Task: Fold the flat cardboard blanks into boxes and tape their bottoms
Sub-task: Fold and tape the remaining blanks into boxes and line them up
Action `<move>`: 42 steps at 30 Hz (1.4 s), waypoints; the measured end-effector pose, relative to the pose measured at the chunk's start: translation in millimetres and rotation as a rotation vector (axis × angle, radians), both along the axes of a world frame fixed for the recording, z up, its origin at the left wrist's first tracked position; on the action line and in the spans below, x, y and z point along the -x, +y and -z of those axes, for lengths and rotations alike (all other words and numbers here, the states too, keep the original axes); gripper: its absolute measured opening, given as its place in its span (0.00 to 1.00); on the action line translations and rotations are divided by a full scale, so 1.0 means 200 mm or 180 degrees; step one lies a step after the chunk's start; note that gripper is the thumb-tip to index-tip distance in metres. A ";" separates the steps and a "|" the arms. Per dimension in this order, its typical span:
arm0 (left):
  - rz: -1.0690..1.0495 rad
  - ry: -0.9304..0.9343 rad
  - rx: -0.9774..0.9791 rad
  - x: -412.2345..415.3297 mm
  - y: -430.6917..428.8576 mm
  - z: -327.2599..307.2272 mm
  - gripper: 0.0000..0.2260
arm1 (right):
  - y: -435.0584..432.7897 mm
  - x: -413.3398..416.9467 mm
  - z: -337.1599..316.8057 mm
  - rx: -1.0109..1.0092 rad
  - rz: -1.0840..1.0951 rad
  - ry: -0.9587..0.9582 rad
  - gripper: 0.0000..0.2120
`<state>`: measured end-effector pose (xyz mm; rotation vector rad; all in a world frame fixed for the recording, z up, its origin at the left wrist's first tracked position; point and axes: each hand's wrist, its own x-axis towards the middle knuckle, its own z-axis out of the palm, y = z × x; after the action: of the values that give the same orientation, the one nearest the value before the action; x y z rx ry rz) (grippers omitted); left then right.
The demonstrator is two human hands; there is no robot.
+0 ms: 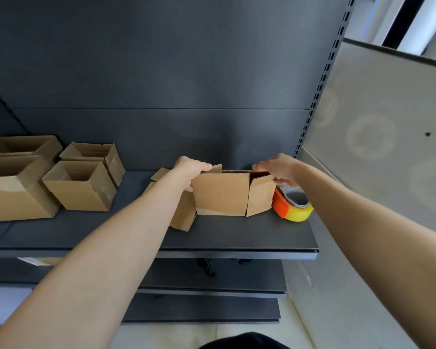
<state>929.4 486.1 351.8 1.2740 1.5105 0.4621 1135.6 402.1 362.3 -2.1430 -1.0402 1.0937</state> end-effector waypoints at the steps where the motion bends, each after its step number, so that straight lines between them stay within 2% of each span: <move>1: 0.0042 0.0029 0.0010 0.01 0.00 0.00 0.25 | 0.00 0.01 0.00 -0.0009 -0.0002 -0.0186 0.20; 3: 0.0107 0.0100 0.0025 0.01 -0.02 -0.01 0.24 | 0.00 0.03 0.00 -0.0008 -0.0085 -0.0538 0.21; 5: 0.0124 0.0132 0.0028 0.02 -0.03 -0.01 0.25 | 0.00 0.04 0.01 -0.0019 -0.0051 -0.0638 0.21; 9: 0.0156 0.0120 0.0025 0.02 -0.06 -0.01 0.23 | -0.01 0.03 0.04 -0.0102 0.0388 -0.0175 0.20; 12: 0.0193 0.0139 0.0057 0.02 -0.08 -0.02 0.21 | -0.01 0.03 0.06 -0.0128 0.0678 0.0152 0.25; 17: 0.0291 0.0160 0.0127 0.01 -0.11 -0.05 0.20 | 0.00 0.08 0.04 -0.0131 0.0830 0.0305 0.35; 19: 0.0295 0.0228 0.0154 0.00 -0.11 -0.05 0.19 | 0.01 0.09 0.05 -0.0103 0.0853 0.0190 0.38; 23: 0.0343 0.0514 0.0144 0.01 -0.12 -0.04 0.20 | 0.02 0.08 0.04 0.0058 0.0733 0.0170 0.35; 26: 0.0374 0.0439 0.0116 0.00 -0.12 -0.02 0.20 | 0.01 0.07 0.02 0.0162 0.0491 0.0082 0.32; 28: 0.0271 0.0441 0.0072 0.00 -0.11 -0.01 0.19 | 0.02 0.06 0.02 0.0182 0.0332 0.0076 0.36; 31: 0.0069 0.0415 -0.0008 0.00 -0.10 -0.02 0.17 | 0.02 0.07 0.00 0.0337 -0.0110 0.0041 0.48; 32: 0.0033 0.0312 0.0036 0.00 -0.09 -0.02 0.16 | 0.02 0.08 -0.01 0.0355 -0.0234 0.0062 0.49; 34: -0.0080 -0.0005 0.0218 0.00 -0.08 -0.02 0.12 | 0.01 0.09 -0.03 0.0285 -0.0322 0.0181 0.42; 40: -0.0320 -0.0841 0.0545 0.03 -0.09 -0.02 0.16 | 0.00 0.04 -0.01 0.0013 0.0274 0.1018 0.11; 42: -0.0289 -0.0987 0.0571 0.04 -0.09 -0.02 0.17 | -0.01 0.03 0.00 0.0009 0.0373 0.1142 0.06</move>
<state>920.7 468.1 356.1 0.9493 1.3181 0.5437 1130.5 400.5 361.4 -1.8887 -0.7384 1.3576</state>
